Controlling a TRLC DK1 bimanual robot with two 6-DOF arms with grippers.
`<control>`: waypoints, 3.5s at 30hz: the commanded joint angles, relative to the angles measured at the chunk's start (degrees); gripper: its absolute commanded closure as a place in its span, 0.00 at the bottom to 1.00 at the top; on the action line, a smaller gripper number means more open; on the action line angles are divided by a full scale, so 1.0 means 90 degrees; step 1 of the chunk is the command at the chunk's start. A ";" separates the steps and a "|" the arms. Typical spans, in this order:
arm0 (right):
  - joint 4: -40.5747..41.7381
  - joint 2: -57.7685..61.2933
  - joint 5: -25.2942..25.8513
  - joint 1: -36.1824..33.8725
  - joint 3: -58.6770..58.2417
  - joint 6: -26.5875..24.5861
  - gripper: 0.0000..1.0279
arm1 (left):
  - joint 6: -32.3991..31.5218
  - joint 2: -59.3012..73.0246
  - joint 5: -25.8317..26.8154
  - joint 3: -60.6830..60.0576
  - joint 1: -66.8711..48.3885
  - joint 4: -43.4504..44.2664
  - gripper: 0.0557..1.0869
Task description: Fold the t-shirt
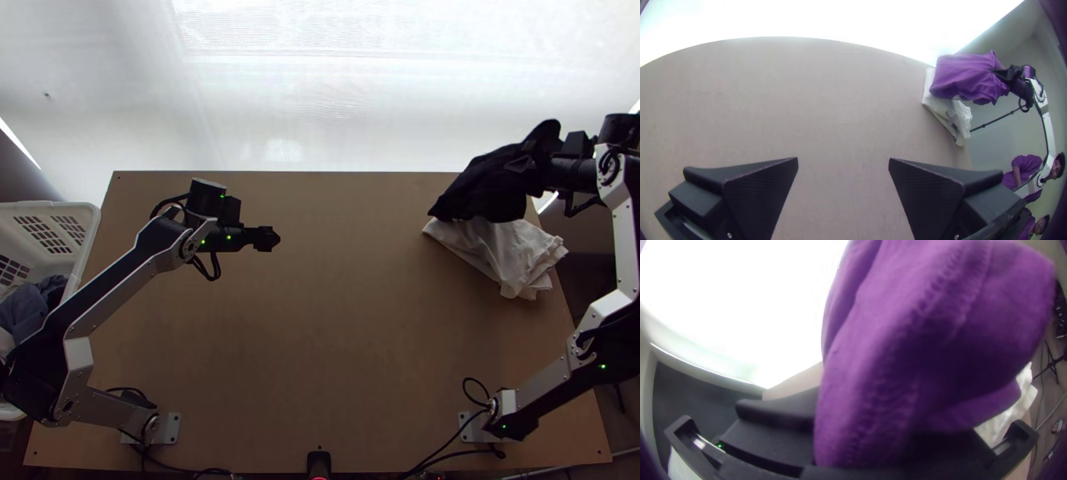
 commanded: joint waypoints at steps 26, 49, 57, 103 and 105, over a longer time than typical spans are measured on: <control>-0.0525 -0.2075 0.2319 -0.2247 -0.3439 -0.1977 0.03 | 0.0309 0.0296 0.0104 0.1141 0.0511 -0.0349 0.04; 0.8176 -0.1480 0.4634 0.0419 -0.7394 -0.2465 0.04 | 0.0427 -0.1061 -0.0150 0.0155 0.1790 -0.0300 0.04; 0.8371 -0.0454 0.4653 0.0477 -0.7316 -0.2475 0.04 | 0.0651 -0.1862 -0.0160 -0.0744 0.2396 -0.0212 0.04; 0.3684 -1.1245 0.4741 0.2177 -1.0422 -0.1899 0.04 | 0.0710 -1.0055 -0.0843 -0.7189 0.4788 0.2014 0.04; 0.3674 -1.1245 0.4731 0.2196 -1.0422 -0.1908 0.04 | 0.0710 -1.0055 -0.0843 -0.7326 0.4769 0.2229 0.04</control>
